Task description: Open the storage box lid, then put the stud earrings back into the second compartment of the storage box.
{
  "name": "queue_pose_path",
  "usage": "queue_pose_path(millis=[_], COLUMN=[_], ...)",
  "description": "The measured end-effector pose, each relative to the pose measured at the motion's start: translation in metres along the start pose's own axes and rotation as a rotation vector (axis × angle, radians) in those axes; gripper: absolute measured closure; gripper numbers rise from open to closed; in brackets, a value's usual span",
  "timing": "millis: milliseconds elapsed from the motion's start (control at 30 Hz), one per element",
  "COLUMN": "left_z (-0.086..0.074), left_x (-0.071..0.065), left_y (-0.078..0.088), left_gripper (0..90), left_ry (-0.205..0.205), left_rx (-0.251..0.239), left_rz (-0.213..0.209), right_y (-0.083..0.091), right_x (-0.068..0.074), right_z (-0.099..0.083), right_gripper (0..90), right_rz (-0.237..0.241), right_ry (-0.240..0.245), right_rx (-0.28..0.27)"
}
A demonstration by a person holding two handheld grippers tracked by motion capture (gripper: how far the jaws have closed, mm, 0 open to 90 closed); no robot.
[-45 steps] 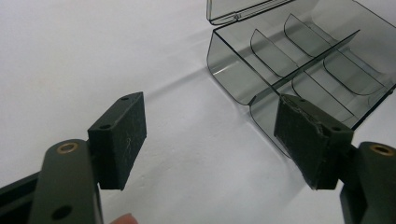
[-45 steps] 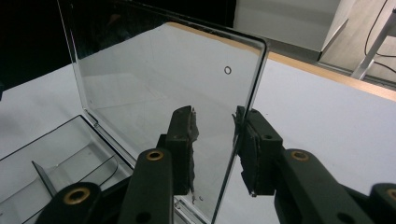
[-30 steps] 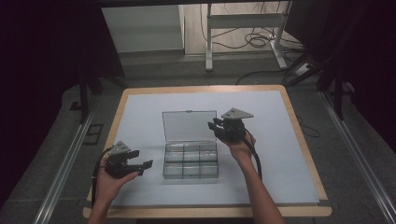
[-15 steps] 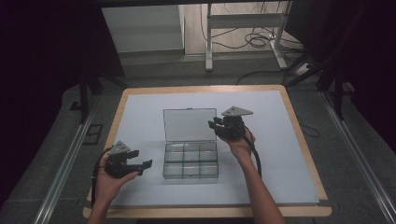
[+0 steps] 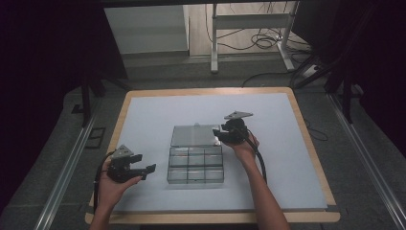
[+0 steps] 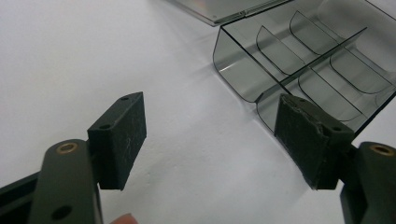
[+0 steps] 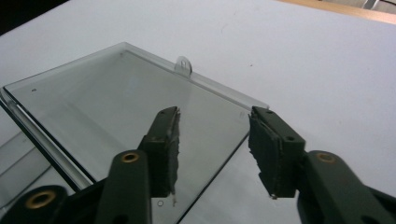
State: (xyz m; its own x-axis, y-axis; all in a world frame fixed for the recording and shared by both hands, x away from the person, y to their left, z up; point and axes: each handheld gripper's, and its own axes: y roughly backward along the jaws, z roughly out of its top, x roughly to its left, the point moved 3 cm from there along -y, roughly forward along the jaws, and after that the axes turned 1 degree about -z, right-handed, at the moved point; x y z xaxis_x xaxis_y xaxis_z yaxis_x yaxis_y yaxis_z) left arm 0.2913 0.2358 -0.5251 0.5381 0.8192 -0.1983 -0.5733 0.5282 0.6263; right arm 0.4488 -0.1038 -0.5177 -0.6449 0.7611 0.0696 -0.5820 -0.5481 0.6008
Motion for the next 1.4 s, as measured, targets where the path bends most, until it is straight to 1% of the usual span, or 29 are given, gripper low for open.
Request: queue_pose_path(millis=[100,267,433,567,833,900,967,1067,1233,1400], left_z=[0.000,0.001,0.001,0.001,0.002,0.003,0.004,0.003,0.003,0.003], left_x=[0.000,-0.001,-0.001,-0.001,-0.003,-0.003,-0.003,-0.004,-0.004,-0.005], left_y=[0.001,0.002,0.003,0.003,0.003,0.004,0.004,0.004,0.003,0.002], left_gripper=[25.9,25.8,25.8,25.8,25.8,25.8,25.8,25.8,25.8,25.8], left_ry=[0.001,-0.008,-0.011,-0.012,-0.013,-0.012,-0.014,-0.011,-0.017,-0.014], left_rx=[-0.005,-0.009,-0.013,-0.013,-0.013,-0.021,-0.025,-0.023,-0.018,-0.016], left_rz=[0.002,0.000,0.001,0.000,-0.006,-0.007,-0.004,-0.002,-0.005,-0.007], right_y=[0.006,0.018,0.026,0.033,0.046,0.050,0.053,0.056,0.063,0.068], right_x=[-0.002,-0.003,-0.006,-0.009,-0.018,-0.018,-0.018,-0.019,-0.025,-0.032], right_z=[0.002,0.004,0.005,0.004,-0.001,-0.002,-0.001,-0.002,-0.004,-0.007], right_gripper=[50.2,48.2,47.6,47.2,46.4,46.0,45.9,45.8,45.8,45.9], right_rz=[0.002,0.001,0.007,-0.002,-0.029,-0.020,-0.026,-0.026,-0.046,-0.066], right_ry=[-0.009,0.001,0.011,0.019,0.024,0.026,0.041,0.048,0.052,0.053], right_rx=[-0.018,-0.042,-0.055,-0.055,-0.036,-0.034,-0.028,-0.023,0.003,0.032])
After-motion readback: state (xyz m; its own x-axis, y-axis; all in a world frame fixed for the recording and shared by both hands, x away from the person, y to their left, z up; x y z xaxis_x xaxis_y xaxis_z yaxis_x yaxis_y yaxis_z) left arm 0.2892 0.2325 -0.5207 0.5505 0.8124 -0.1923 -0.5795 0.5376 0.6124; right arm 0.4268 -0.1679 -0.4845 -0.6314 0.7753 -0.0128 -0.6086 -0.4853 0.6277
